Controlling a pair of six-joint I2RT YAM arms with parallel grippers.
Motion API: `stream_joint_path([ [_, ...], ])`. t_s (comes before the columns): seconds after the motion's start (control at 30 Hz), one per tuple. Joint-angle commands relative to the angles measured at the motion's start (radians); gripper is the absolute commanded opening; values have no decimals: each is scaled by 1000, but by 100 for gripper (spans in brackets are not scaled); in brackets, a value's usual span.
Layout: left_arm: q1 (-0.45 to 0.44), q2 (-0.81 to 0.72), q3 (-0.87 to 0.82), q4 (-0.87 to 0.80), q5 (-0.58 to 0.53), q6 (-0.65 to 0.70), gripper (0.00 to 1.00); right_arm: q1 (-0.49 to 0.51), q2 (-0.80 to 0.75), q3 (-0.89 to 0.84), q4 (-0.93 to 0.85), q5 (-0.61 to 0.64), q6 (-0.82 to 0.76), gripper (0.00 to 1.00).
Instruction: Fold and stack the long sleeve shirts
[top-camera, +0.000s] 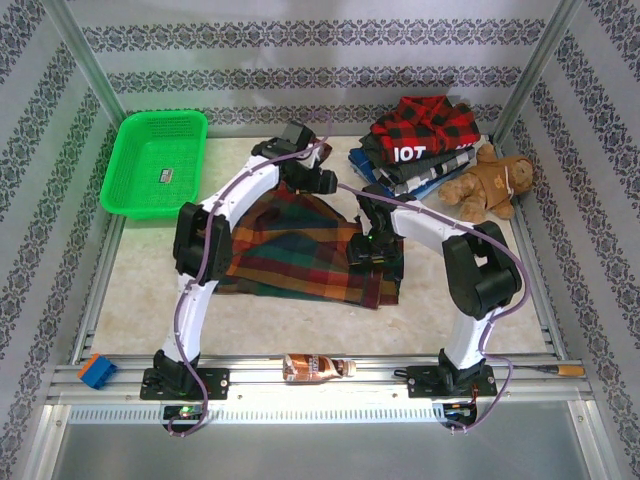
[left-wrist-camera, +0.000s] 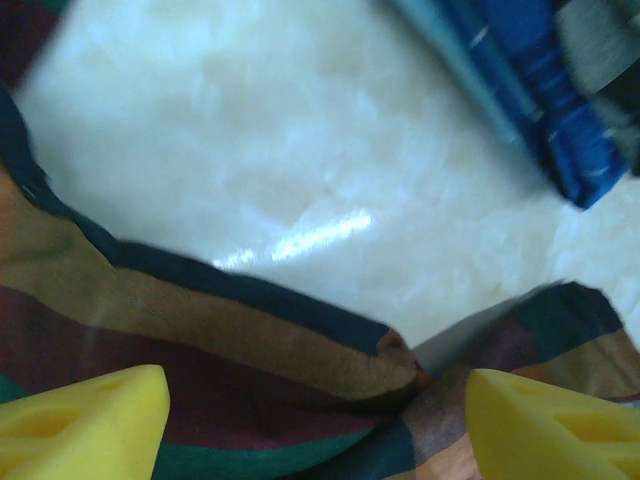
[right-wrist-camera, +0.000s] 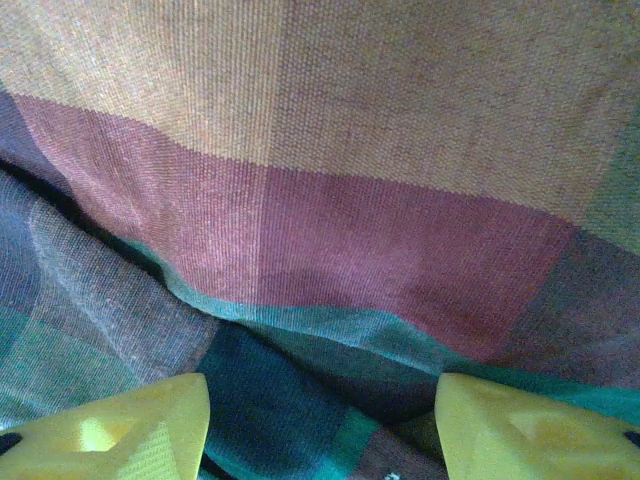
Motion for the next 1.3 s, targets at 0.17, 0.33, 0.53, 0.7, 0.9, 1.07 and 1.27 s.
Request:
stream_joint_path([
  [0.17, -24, 32, 11, -121, -6, -177, 71, -10, 39, 9, 27, -32, -19, 62],
  [0.33, -41, 71, -18, -12, -11, -296, 69, -7, 57, 11, 34, -41, -29, 61],
  [0.53, -43, 143, 0, -11, -37, -383, 66, -6, 68, 3, 35, -47, -34, 61],
  [0.7, -33, 182, -43, 76, -65, -464, 62, 1, 80, -9, 27, -39, -33, 60],
  [0.9, 7, 153, -178, 272, -128, -603, 59, 33, 64, -62, 8, 6, -48, 60],
  [1.07, 51, 115, -254, 389, -190, -667, 58, 48, 59, -95, 11, 32, -38, 60],
  [1.27, 104, 83, -321, 520, -220, -724, 57, 62, 27, -135, 22, 60, -33, 60],
])
